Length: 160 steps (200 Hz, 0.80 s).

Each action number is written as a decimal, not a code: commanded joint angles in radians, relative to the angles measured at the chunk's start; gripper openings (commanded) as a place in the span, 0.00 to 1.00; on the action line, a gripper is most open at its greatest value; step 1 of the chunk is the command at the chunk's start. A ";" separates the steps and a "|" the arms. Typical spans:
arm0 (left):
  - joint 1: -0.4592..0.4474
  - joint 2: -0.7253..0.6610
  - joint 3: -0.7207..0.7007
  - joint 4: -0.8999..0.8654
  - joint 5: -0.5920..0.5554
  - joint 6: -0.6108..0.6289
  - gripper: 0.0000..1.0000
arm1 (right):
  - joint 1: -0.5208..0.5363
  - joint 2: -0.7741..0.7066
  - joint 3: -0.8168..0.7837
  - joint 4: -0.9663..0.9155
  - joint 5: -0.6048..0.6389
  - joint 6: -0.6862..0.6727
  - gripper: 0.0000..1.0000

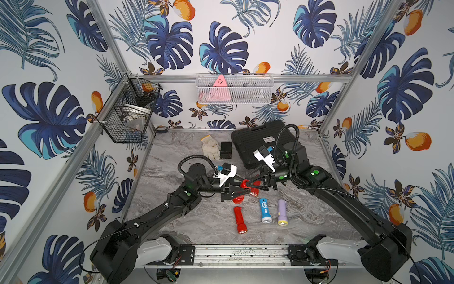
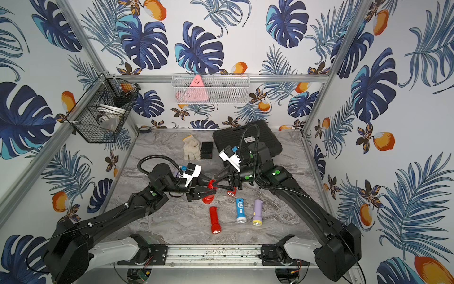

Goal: Close the plug at the bottom of the flashlight
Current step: Close the plug of the flashlight.

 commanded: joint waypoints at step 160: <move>0.003 -0.060 0.083 -0.015 0.026 0.033 0.00 | 0.021 0.066 -0.005 -0.036 0.016 -0.023 0.18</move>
